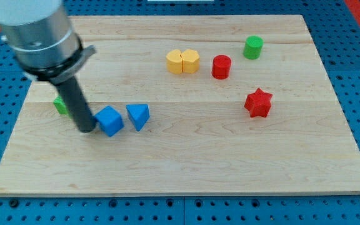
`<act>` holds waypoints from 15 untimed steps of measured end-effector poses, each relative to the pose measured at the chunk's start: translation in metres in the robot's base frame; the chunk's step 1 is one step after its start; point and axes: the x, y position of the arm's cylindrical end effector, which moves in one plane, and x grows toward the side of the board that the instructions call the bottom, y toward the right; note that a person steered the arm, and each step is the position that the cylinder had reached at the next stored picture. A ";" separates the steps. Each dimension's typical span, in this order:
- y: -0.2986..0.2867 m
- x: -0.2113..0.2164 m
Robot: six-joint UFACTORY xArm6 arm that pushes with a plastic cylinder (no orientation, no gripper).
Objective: Slide the green star to the top of the green circle
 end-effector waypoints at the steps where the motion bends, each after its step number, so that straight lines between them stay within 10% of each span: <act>1: 0.037 -0.005; 11: -0.097 -0.100; 15: -0.025 -0.191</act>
